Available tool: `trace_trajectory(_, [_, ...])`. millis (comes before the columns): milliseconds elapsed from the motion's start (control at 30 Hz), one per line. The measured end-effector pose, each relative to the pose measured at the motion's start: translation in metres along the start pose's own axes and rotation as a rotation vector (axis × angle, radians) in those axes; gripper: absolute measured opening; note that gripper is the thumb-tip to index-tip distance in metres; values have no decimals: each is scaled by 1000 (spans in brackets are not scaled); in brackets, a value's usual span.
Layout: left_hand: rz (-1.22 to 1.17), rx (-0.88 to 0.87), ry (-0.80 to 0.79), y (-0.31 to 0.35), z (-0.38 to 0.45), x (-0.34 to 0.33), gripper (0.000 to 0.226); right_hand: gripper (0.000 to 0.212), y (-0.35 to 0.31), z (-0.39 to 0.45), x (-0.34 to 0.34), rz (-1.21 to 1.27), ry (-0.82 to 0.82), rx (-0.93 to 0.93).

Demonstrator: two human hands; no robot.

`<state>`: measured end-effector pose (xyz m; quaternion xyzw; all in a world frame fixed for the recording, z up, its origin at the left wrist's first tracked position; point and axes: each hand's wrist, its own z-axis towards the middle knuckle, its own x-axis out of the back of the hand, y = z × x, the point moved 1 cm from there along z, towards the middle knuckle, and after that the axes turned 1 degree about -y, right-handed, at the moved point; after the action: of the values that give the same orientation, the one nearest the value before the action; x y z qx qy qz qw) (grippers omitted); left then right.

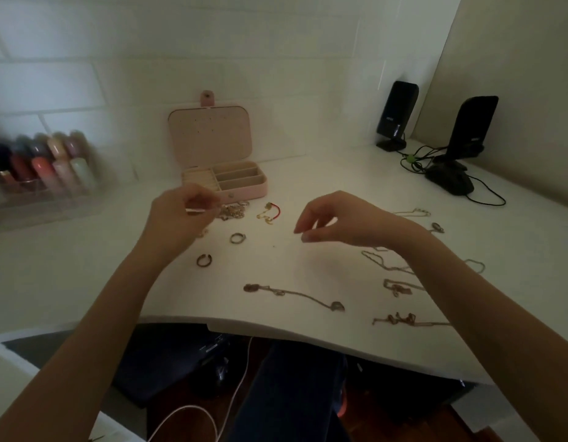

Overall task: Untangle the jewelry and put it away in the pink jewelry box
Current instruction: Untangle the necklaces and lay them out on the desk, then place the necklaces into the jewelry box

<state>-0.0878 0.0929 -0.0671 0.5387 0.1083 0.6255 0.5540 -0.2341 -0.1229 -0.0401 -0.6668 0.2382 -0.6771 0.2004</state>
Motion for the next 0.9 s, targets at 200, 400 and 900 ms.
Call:
trace_trajectory(200, [-154,311,192,-45,59,-2,38,24,8,78,3,-32,149,31])
trace_trajectory(400, [-232,433,123,-75,110,-14,55,35,17,137,-9,-156,128,71])
trace_trajectory(900, [-363,419,238,-74,166,-53,42,11,42,146,-8,-507,238,136])
